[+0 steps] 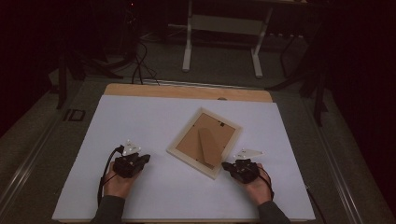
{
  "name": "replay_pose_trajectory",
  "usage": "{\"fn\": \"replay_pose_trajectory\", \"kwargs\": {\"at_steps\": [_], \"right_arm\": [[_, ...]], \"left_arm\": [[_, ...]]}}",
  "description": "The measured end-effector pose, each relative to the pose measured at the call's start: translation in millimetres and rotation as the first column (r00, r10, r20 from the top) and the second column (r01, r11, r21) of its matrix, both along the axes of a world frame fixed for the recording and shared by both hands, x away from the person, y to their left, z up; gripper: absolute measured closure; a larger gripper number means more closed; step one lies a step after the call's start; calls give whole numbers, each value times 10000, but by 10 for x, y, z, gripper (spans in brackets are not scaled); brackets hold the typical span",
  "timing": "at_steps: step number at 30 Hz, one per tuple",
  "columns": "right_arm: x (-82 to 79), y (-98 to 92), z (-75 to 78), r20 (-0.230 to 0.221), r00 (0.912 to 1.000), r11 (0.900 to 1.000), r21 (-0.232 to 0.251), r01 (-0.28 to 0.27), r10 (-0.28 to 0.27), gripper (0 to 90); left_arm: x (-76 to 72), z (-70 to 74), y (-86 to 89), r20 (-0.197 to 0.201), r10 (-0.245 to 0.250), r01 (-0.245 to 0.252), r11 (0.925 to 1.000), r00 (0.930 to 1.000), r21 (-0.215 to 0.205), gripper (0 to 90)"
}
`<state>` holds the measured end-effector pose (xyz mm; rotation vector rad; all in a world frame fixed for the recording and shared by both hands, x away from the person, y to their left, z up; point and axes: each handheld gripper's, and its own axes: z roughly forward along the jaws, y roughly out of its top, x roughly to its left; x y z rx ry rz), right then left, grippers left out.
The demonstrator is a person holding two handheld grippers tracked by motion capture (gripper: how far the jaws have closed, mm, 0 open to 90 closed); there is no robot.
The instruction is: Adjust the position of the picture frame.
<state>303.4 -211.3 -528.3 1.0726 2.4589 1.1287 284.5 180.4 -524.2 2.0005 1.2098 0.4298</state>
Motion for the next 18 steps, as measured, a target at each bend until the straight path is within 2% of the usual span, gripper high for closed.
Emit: {"fn": "replay_pose_trajectory", "kwargs": {"at_steps": [17,18], "right_arm": [[57,462,-2,97,9953,9952,-170,-966,968,900],[83,566,-3,133,9934,9933,-197,-1140,1143,900]], "left_arm": [[-3,6,12,-1,28,-28,9998,10000,-215,895],[-5,8,15,9,33,-33,9997,10000,-223,895]]}}
